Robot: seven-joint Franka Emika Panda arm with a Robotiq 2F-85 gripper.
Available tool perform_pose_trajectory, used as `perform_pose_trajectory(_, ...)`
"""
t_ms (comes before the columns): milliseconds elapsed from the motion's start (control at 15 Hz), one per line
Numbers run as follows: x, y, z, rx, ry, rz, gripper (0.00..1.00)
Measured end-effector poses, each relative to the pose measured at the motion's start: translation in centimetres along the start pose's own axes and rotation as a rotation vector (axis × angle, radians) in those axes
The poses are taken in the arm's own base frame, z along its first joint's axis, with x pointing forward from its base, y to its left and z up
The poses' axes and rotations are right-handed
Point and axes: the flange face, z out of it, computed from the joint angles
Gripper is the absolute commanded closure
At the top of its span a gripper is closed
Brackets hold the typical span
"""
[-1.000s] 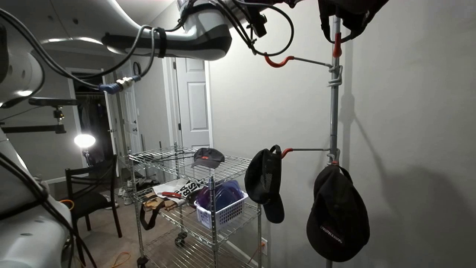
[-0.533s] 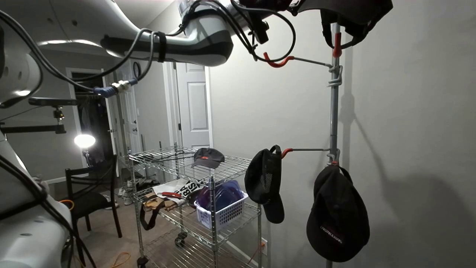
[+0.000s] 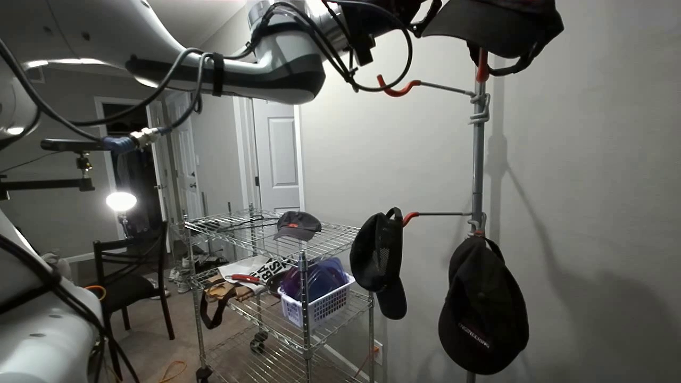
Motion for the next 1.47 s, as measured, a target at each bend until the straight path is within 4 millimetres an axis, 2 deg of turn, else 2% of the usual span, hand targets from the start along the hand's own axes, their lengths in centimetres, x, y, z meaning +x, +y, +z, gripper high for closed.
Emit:
perform_pose_trajectory(200, -0.6, -0.9, -1.1, 0.040, 0.000, -0.108, 0.98)
perform_pose_trajectory(533, -1.4, -1.2, -2.6, 0.097, 0.007, -0.197, 0.98)
perform_pose_trajectory(600, -1.6, -1.2, -2.9, 0.109, 0.016, -0.213, 0.72)
perform_pose_trajectory(733, -2.0, -1.2, -3.4, 0.145, 0.035, -0.236, 0.66)
perform_pose_trajectory(1067, -3.2, -1.0, -4.5, 0.315, 0.099, -0.232, 0.34)
perform_pose_trajectory(1333, -4.4, -0.1, -5.0, 0.408, 0.110, -0.230, 0.08)
perform_pose_trajectory(1467, -5.0, 0.6, -5.2, 0.432, 0.109, -0.231, 0.00)
